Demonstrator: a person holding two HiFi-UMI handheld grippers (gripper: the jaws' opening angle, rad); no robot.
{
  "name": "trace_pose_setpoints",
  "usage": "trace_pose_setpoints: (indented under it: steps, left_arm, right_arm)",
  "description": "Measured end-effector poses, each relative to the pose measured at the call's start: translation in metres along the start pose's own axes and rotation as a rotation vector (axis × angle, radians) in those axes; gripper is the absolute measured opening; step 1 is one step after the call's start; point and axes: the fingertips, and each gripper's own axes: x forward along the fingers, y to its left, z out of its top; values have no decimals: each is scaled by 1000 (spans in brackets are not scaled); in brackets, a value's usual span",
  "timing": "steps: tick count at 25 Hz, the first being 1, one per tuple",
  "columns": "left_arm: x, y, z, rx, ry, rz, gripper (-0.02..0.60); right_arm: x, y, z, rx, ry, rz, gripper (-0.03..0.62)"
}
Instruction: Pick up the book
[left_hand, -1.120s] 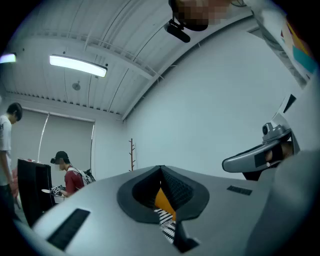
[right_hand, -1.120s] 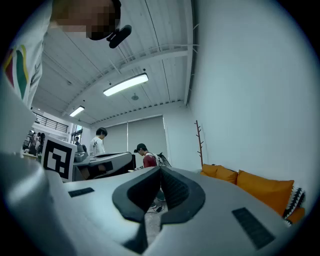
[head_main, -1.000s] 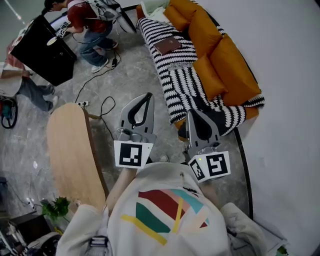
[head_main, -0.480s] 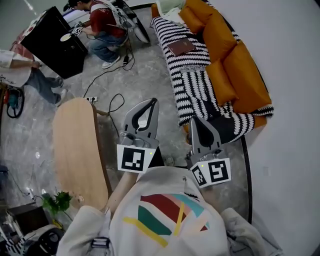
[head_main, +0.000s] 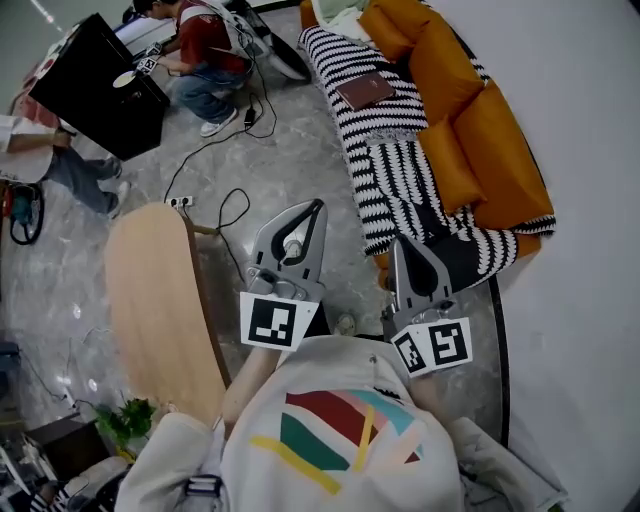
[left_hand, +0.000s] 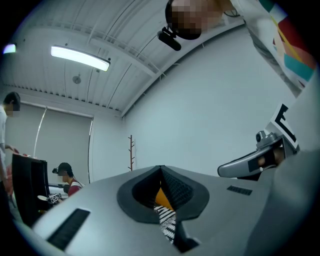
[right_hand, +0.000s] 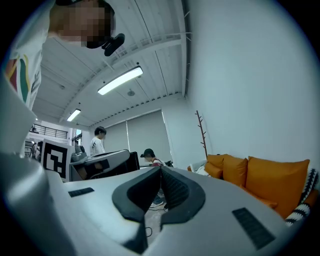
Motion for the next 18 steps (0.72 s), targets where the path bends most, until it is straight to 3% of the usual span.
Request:
trace_pose_setpoints:
  steps: [10,18]
  left_arm:
    - [92,111,-40,-79,-27,-31,3]
    - [144,237,-61,-23,-14,-37,3]
  right_arm:
    - [136,-23,3,-24,25,-88,14]
    - [270,6,27,-78,13,-71,14]
